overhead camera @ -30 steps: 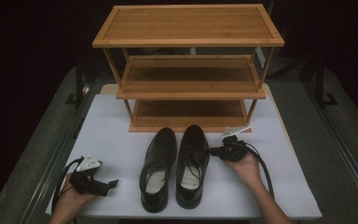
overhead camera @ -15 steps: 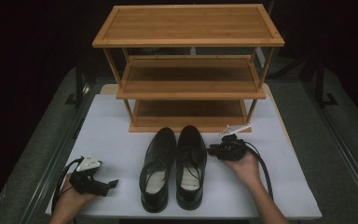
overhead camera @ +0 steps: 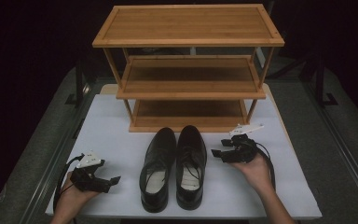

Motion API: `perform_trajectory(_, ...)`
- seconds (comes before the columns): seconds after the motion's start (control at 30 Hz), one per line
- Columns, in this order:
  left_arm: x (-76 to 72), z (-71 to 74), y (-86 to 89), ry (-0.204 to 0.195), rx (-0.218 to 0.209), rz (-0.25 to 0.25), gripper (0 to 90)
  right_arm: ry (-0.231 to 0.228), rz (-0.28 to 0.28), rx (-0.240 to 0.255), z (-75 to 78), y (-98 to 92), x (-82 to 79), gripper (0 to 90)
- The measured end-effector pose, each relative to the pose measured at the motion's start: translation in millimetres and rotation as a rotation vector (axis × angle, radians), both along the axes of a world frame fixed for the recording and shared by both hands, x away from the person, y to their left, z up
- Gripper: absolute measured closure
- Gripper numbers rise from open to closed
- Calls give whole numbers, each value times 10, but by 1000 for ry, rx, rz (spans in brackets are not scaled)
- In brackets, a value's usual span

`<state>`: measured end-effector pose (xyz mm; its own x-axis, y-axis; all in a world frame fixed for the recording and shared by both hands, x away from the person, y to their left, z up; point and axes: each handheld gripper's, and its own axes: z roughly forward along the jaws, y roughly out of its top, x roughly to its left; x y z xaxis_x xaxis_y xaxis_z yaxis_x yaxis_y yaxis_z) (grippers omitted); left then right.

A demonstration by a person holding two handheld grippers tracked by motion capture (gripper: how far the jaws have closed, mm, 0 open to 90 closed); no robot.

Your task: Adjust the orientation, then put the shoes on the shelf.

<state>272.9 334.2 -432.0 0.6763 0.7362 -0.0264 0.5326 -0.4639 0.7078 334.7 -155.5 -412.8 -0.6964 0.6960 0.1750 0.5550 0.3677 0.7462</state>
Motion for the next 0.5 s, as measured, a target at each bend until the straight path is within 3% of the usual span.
perform_trajectory(0.3, 50, 275, -221, -18, -66, -62, 65, -6, 24, 23, 99, 15, -127, 336)
perform_trajectory(0.5, 100, 517, -405, -58, -88, -120, 66, -15, 51, 48, 207, 55, -254, 336)
